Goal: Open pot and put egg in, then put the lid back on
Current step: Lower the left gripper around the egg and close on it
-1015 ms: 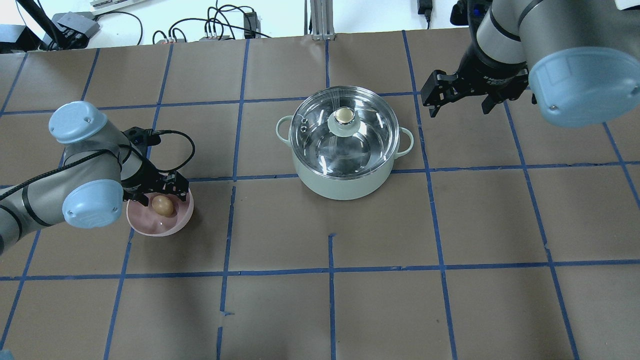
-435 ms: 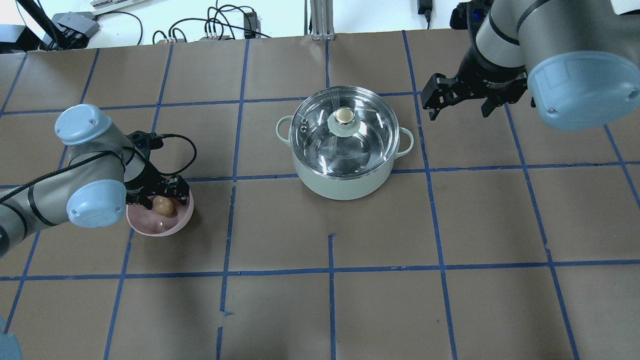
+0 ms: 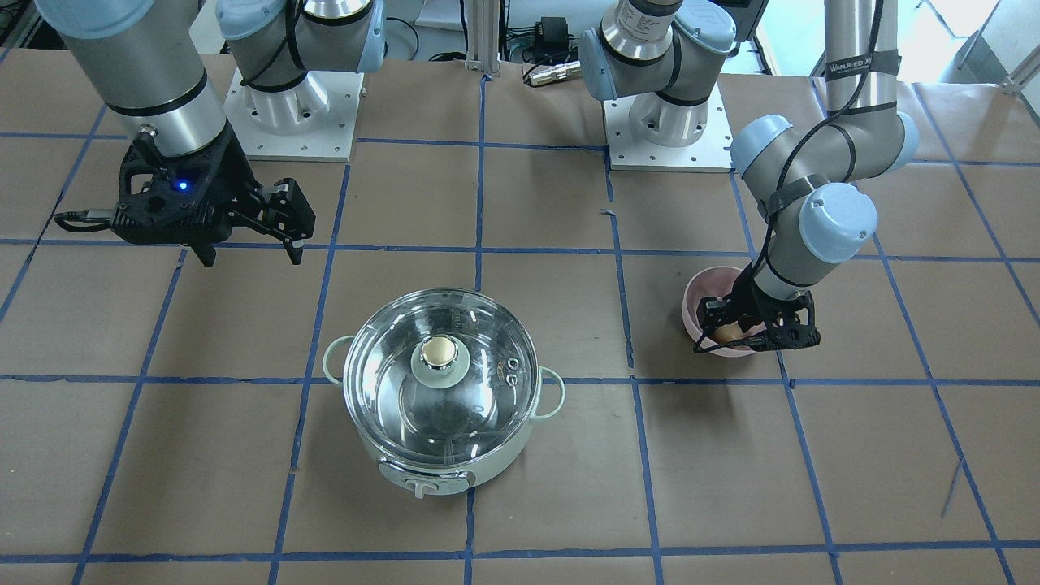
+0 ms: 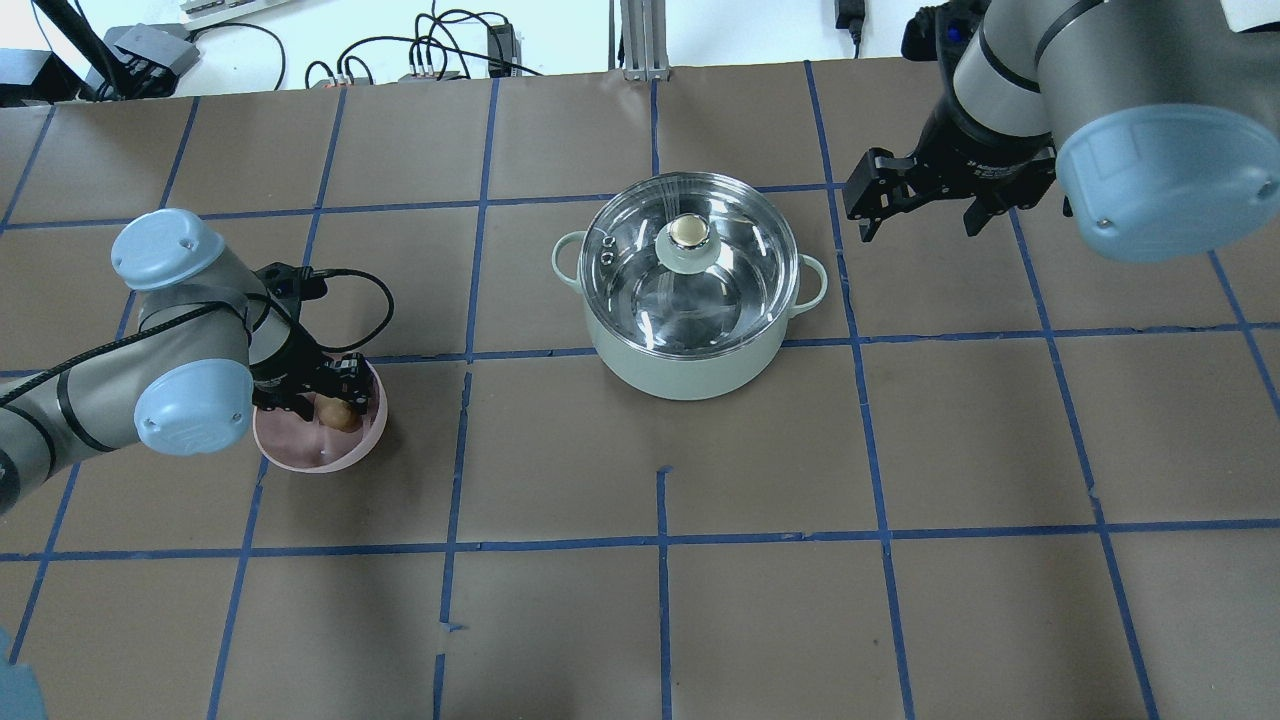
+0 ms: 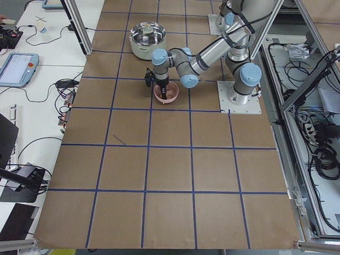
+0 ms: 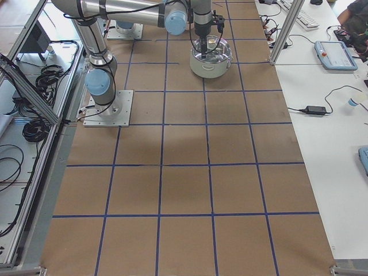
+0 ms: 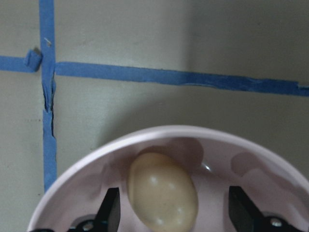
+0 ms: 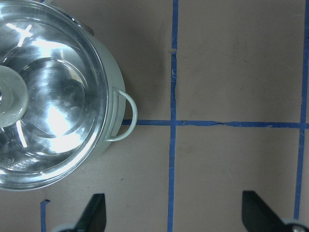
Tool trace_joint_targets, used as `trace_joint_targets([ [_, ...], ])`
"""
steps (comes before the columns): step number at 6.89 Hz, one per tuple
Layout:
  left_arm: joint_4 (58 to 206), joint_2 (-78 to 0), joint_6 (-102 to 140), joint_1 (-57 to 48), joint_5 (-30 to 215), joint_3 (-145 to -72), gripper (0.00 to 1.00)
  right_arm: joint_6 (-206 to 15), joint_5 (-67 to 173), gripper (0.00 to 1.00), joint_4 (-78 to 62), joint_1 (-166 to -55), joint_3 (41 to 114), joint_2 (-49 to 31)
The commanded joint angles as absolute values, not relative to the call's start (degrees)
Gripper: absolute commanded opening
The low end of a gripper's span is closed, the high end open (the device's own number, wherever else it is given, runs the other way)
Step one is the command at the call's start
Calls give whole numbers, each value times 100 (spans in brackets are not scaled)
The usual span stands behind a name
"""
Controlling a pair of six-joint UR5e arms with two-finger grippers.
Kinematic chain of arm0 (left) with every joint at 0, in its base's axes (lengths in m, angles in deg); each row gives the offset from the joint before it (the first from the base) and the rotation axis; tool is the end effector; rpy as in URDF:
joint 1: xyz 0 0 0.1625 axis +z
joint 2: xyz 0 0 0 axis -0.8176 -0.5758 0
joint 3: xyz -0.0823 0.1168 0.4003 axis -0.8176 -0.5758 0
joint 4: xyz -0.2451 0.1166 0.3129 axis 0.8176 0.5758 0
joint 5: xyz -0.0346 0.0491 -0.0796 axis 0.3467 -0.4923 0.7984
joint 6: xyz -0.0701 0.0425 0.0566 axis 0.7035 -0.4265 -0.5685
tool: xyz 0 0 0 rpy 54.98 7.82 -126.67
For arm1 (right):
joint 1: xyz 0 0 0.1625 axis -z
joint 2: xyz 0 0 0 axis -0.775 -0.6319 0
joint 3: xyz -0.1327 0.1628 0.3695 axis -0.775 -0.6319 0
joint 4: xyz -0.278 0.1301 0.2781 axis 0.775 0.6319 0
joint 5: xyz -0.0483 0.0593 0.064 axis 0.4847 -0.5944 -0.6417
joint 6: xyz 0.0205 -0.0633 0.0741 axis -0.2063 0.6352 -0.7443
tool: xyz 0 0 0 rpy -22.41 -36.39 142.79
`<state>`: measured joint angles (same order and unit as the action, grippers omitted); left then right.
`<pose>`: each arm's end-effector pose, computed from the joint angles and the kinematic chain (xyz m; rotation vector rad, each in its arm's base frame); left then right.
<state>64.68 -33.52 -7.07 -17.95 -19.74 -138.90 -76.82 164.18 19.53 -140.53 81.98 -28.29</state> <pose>0.0125 -0.4881 0.1896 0.1550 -3.1262 -0.1126 0.1339 -0.5075 0.4402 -0.0476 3.1070 -0.1571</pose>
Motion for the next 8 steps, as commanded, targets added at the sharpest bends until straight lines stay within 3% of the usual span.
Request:
trace_joint_targets([
  [1, 6468, -3353, -707, -1801, -1933, -13898, 50, -7682, 16418, 100, 1966, -14063, 8199, -2829],
  [4, 6460, -3353, -699, -1793, -1942, -13889, 26, -7682, 16418, 100, 1966, -14054, 8199, -2829],
  [5, 6460, -3345, -699, -1801, -1968, -13889, 6, -7682, 16418, 100, 1966, -14072, 8207, -2829],
  [8, 6477, -3283, -699, -1801, -2012, -13837, 2, -7682, 16418, 100, 1966, -14081, 8199, -2838],
])
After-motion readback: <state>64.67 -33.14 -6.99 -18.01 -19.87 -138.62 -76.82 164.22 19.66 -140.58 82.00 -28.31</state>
